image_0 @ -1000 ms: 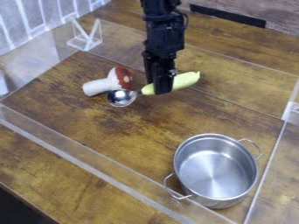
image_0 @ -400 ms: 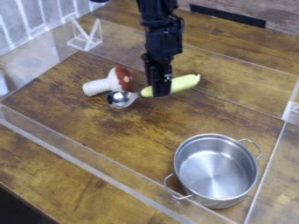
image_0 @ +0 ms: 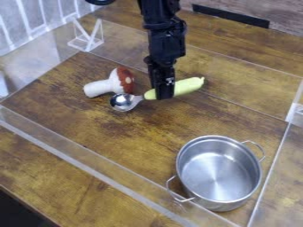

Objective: Move the green spoon to the left

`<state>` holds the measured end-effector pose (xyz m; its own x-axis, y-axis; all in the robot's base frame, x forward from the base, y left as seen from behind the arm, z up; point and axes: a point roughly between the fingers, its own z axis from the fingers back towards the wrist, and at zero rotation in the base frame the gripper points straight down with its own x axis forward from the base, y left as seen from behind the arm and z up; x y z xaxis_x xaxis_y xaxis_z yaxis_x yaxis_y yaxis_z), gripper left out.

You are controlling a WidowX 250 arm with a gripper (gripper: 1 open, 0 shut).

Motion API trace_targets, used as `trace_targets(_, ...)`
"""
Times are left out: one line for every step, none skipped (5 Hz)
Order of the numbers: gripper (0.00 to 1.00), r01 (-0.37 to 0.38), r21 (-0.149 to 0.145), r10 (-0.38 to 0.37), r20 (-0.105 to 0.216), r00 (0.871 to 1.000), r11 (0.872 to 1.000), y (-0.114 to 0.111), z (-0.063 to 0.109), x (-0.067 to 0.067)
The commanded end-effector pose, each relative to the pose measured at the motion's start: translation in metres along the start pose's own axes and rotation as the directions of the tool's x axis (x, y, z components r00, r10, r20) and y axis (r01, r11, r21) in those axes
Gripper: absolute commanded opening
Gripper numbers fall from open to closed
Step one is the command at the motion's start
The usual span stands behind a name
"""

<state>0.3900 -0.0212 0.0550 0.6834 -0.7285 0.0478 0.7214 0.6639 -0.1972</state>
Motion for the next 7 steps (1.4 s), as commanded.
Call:
trace_targets(0.0,0.009,0.043,-0.011,0.051,0.999,0.999,-0.002,0.022,0.002)
trace_targets(0.0,0.01,0.043,-0.013,0.065,0.998,0.999,-0.008,0.028,0.004)
trace_targets(0.0,0.005,0.045,-0.009,0.079,0.997,0.999,-0.013,0.037,0.006)
trace_targets(0.0,0.0,0.048,-0.004,0.092,0.996,0.999,-0.018,0.047,0.007)
trace_targets(0.0,-0.006,0.051,0.0,0.104,0.995,0.999,-0.022,0.055,0.009)
trace_targets(0.0,-0.027,0.075,0.019,0.112,0.994,0.997,-0.023,0.072,0.0)
trace_targets(0.0,-0.086,0.101,0.074,0.12,0.99,0.991,-0.019,0.091,-0.02)
